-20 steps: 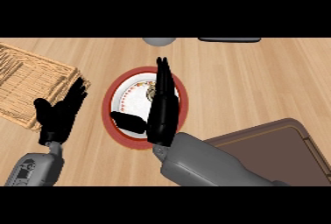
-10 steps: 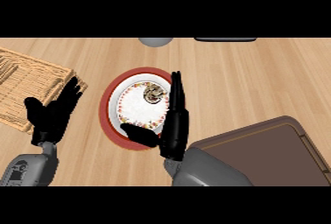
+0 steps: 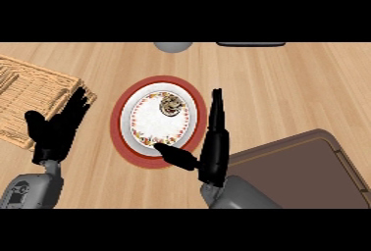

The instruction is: Pick the cupcake from the tray and place it in the plate

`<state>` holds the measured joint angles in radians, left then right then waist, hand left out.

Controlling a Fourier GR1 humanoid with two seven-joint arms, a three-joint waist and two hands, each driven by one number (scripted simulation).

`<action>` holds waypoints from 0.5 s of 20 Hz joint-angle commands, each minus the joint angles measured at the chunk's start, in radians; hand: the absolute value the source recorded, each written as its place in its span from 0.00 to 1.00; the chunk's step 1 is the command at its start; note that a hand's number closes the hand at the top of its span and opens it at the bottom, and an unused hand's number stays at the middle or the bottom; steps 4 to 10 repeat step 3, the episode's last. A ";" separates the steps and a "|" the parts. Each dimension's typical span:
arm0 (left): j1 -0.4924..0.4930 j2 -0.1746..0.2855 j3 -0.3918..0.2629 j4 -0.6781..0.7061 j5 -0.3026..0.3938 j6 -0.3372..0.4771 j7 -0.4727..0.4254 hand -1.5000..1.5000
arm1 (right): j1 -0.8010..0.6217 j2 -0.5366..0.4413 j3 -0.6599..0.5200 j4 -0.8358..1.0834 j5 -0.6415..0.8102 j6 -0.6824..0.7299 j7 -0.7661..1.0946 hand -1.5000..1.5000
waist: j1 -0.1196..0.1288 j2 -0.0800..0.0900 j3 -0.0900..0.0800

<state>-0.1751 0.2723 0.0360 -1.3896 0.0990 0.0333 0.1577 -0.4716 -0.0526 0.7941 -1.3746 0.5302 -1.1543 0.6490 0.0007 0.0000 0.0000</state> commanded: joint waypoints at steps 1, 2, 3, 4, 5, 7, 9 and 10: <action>0.021 -0.022 -0.009 -0.067 -0.018 0.012 0.044 0.50 | 0.069 -0.002 -0.036 0.017 -0.054 0.051 -0.103 0.00 | 0.004 0.000 0.000; 0.085 -0.033 -0.029 -0.135 -0.034 0.023 0.053 0.50 | 0.054 -0.009 -0.075 -0.024 -0.017 0.109 -0.056 0.00 | 0.004 -0.001 0.000; 0.006 -0.052 -0.028 -0.066 -0.052 0.046 0.055 0.50 | 0.088 0.013 -0.059 -0.069 0.072 0.140 0.007 0.00 | -0.004 -0.002 0.000; 0.006 -0.052 -0.028 -0.066 -0.052 0.046 0.055 0.50 | 0.088 0.013 -0.059 -0.069 0.072 0.140 0.007 0.00 | -0.004 -0.002 0.000; 0.006 -0.052 -0.028 -0.066 -0.052 0.046 0.055 0.50 | 0.088 0.013 -0.059 -0.069 0.072 0.140 0.007 0.00 | -0.004 -0.002 0.000; 0.006 -0.052 -0.028 -0.066 -0.052 0.046 0.055 0.50 | 0.088 0.013 -0.059 -0.069 0.072 0.140 0.007 0.00 | -0.004 -0.002 0.000; 0.006 -0.052 -0.028 -0.066 -0.052 0.046 0.055 0.50 | 0.088 0.013 -0.059 -0.069 0.072 0.140 0.007 0.00 | -0.004 -0.002 0.000; 0.006 -0.052 -0.028 -0.066 -0.052 0.046 0.055 0.50 | 0.088 0.013 -0.059 -0.069 0.072 0.140 0.007 0.00 | -0.004 -0.002 0.000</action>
